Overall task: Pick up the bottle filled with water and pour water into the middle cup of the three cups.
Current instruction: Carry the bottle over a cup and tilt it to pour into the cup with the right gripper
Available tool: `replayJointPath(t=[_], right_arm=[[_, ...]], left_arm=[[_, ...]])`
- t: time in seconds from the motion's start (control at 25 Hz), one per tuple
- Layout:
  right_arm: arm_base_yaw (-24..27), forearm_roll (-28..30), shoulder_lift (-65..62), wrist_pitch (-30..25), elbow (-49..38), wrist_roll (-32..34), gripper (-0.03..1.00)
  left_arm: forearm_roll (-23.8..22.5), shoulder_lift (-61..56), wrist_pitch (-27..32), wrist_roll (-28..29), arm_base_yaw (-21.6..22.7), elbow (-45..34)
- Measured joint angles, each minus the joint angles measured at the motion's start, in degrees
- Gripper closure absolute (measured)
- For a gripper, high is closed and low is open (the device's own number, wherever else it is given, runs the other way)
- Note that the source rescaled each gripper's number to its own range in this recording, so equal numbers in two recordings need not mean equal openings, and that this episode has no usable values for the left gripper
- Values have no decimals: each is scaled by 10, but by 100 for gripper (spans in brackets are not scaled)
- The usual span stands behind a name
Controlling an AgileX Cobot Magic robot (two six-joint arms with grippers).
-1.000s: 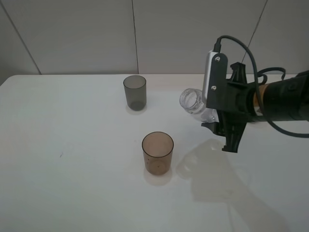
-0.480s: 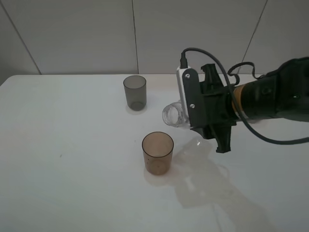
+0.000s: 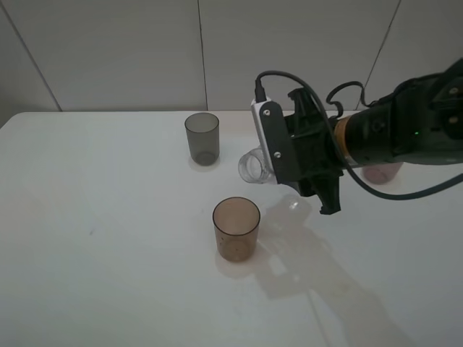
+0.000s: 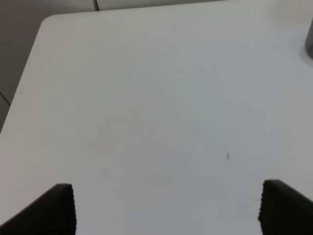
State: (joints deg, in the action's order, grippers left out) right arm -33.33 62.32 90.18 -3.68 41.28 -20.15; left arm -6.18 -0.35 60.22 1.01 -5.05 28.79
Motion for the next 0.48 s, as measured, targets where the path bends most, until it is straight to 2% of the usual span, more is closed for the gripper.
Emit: replayJointPath(t=[0.16,0.48], right_arm=[[0,39,2,-5,15,0,97],[0,72,15,-15,24,-2,97]], left_arm=[[0,0,0,0,0,0],[0,0,0,0,0,0]])
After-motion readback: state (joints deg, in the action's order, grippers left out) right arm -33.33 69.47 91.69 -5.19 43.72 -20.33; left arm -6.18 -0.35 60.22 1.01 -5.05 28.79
